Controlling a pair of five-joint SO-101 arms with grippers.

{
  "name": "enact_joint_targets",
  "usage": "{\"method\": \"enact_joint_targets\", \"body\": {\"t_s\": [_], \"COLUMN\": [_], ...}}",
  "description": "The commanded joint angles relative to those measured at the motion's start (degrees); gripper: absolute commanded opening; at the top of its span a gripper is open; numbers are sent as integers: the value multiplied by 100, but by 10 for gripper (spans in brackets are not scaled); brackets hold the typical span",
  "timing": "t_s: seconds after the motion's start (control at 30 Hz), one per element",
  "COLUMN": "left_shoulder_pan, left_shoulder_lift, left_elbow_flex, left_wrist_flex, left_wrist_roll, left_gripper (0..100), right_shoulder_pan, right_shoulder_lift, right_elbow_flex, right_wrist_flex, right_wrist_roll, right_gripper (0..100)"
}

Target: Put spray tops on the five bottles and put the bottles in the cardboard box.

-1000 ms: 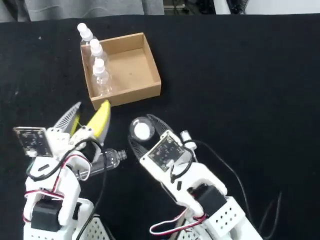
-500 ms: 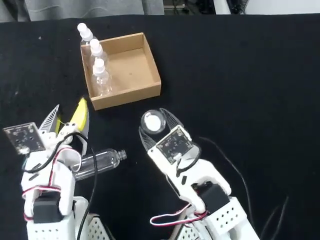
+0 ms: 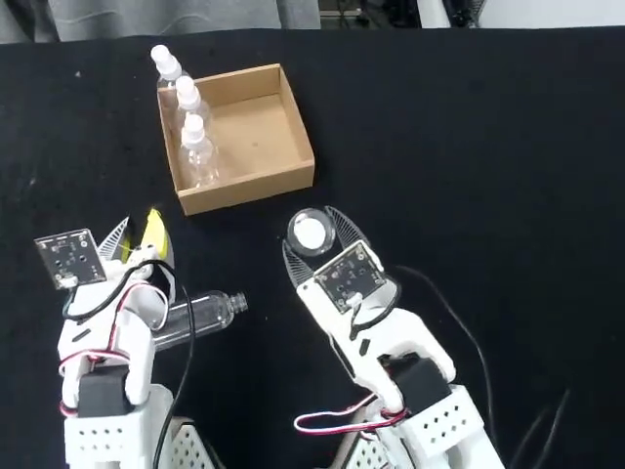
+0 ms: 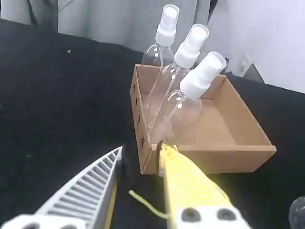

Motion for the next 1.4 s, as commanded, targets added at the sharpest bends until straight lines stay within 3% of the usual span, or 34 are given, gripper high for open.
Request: {"method": "enact_joint_targets", "body": {"t_s": [0.0,0.13,1.07,1.37], "left_shoulder_pan": [-75,-75,-418,-418], "left_shoulder_lift": [-70,-70,-70,-70], "left_elbow_flex": [127,347,602,646], "left_wrist_flex": [-448,-651,-642,-651], "left_wrist_roll": [-123,-633,-677,-686], "left_gripper": [77,29,33,33], "right_shoulder_pan": [211,264,273,281], "right_shoulder_lift": [-92,-84,-40,1763], "right_elbow_flex": [-251,-259,-1930,-3380], "right_wrist_flex": [9,9,1284,1433], "right_wrist_roll": [9,0,53,53], "right_gripper": [113,113,113,113]}}
